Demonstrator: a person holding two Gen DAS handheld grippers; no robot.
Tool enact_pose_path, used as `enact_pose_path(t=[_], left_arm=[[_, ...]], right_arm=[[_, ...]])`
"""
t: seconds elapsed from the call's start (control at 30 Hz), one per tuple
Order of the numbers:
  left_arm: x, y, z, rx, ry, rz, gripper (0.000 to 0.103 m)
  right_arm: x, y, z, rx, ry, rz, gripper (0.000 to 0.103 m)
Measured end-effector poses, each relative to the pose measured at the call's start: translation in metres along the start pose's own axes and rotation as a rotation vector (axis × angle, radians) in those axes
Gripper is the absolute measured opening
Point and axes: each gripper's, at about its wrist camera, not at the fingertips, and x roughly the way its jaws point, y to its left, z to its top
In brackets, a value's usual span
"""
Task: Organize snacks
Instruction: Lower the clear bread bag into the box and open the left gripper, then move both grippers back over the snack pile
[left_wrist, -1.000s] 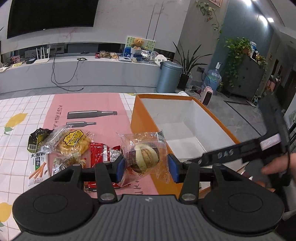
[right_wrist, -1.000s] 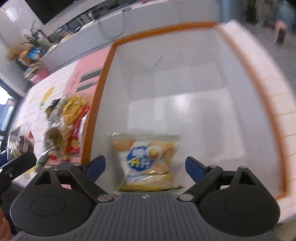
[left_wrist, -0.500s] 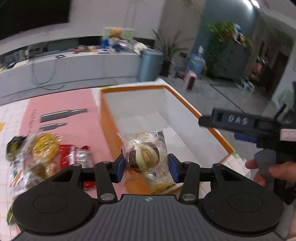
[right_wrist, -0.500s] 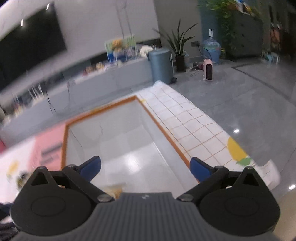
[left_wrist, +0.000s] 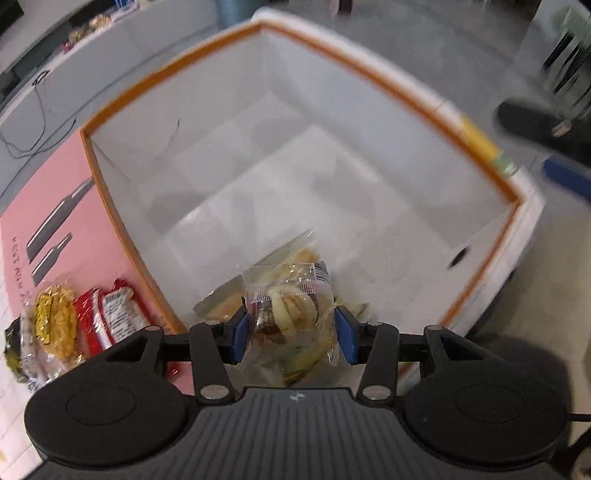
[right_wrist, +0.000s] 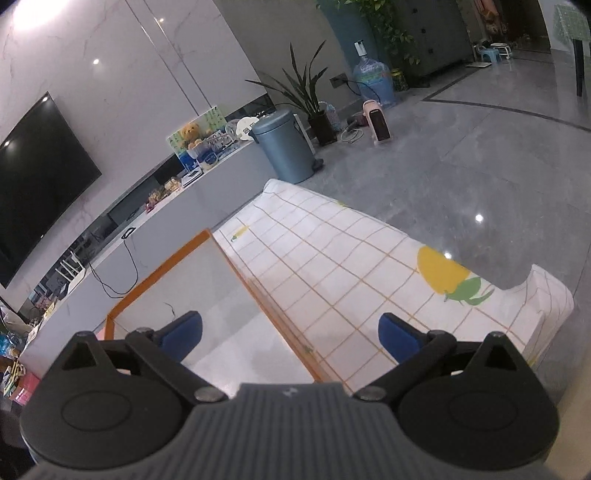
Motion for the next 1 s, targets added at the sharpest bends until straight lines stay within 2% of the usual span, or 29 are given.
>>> enact_pose_path(t=[0.03,0.2,0.37,0.43,0.6,0.67,0.73,0.83,0.9,1.0], left_arm=[[0.001,-0.002,0.0,0.019,-0.001,-0.006,0.053],[0.009,0.001,0.008,-0.02,0.035,-0.04,0.053],[0.012,-0.007,0.015,-0.015,0.02,-0.073,0.056],[0.013,-0.01,0.016,-0.013,0.005,-0.089,0.063],[0.016,-0.011,0.017,-0.009,0.0,-0.079,0.067],[0.014,-0.009,0.021,-0.006,0.024,-0.088,0.074],[0.015,-0.006,0.024,-0.017,0.043,-0.082,0.086],[0.017,0.001,0.025,-0.049,0.059,-0.11,0.086],[0.014,-0.001,0.022,-0.036,0.056,-0.12,0.086],[0.007,-0.006,0.017,0.001,0.042,-0.095,0.08]], right_arm=[[0.001,0.0,0.0,0.006,0.0,0.011,0.099],[0.008,0.002,-0.003,0.002,0.017,0.018,0.099],[0.009,0.001,-0.004,0.017,0.02,0.012,0.099],[0.01,-0.001,-0.004,0.019,0.022,0.013,0.099],[0.013,-0.006,-0.003,0.04,0.032,-0.011,0.099],[0.014,-0.007,-0.003,0.048,0.036,-0.014,0.099],[0.015,-0.006,-0.004,0.05,0.039,-0.017,0.099],[0.016,-0.005,-0.004,0.044,0.039,-0.015,0.099],[0.015,-0.005,-0.004,0.044,0.037,-0.014,0.099],[0.016,-0.005,-0.004,0.044,0.037,-0.02,0.099]])
